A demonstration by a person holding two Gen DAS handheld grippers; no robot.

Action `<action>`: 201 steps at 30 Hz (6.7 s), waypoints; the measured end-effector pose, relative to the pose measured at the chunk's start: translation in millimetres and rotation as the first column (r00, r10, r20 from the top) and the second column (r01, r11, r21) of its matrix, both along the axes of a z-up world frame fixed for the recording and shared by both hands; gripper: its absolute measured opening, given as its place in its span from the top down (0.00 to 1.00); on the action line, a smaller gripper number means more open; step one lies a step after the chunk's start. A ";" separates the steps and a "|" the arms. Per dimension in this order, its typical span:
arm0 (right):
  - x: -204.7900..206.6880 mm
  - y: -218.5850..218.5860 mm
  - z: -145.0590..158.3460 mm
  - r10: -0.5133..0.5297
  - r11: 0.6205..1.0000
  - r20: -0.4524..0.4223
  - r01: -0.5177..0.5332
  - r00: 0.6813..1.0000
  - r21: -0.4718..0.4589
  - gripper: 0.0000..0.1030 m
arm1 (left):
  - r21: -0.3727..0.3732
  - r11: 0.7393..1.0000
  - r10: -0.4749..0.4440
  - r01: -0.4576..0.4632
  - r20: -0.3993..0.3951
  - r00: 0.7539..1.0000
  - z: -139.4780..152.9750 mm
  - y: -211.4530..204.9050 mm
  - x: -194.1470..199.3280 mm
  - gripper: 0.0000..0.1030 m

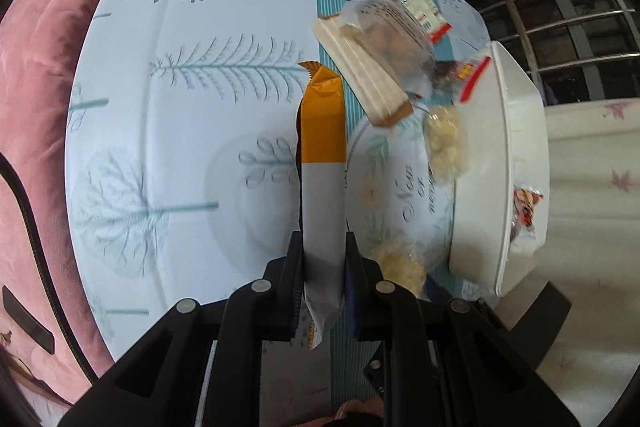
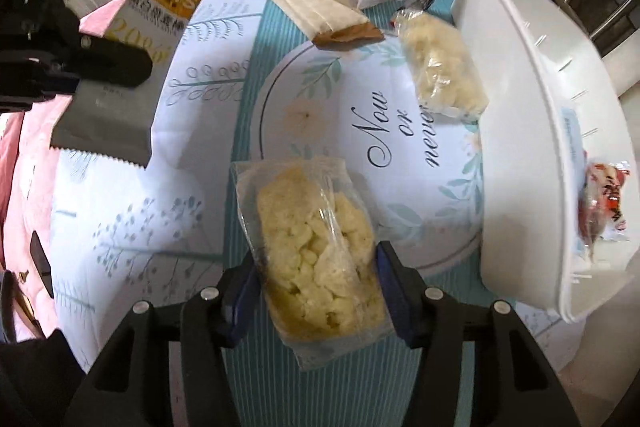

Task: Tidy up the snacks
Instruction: 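Carry the OATS bar with the left tool while the right tool carries the puffed-snack bag to the tray, then open the left tool over the tray while the right tool releases the puffed-snack bag into it, then move the left tool to the clear bread bag while the right tool approaches another puffed-snack bag, then grasp the clear bread bag with the left tool while the right tool grasps the puffed-snack bag, then carry the bread bag with the left tool while the right tool carries the snack bag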

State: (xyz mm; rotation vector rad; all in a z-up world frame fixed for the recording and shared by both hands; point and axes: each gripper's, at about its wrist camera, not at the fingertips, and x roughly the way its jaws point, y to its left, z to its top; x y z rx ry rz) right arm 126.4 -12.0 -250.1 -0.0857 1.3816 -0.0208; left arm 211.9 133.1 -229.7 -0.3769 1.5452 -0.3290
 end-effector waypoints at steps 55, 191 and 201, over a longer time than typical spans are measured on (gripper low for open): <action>-12.5 -324.2 138.3 -0.133 0.956 0.081 0.106 0.988 0.272 0.40 | -0.240 0.971 0.088 -0.014 0.298 0.950 110.6 -274.9 -65.5 0.55; 136.5 -111.9 -25.9 -0.825 0.566 0.132 0.798 0.550 0.207 0.39 | 0.318 0.894 -0.355 0.316 0.072 0.932 -52.0 -149.6 209.0 0.20; 112.0 -111.8 -19.5 -0.808 0.571 0.013 0.779 0.589 0.259 0.49 | 0.293 0.922 -0.280 0.252 0.058 0.958 -42.9 -118.8 177.4 0.20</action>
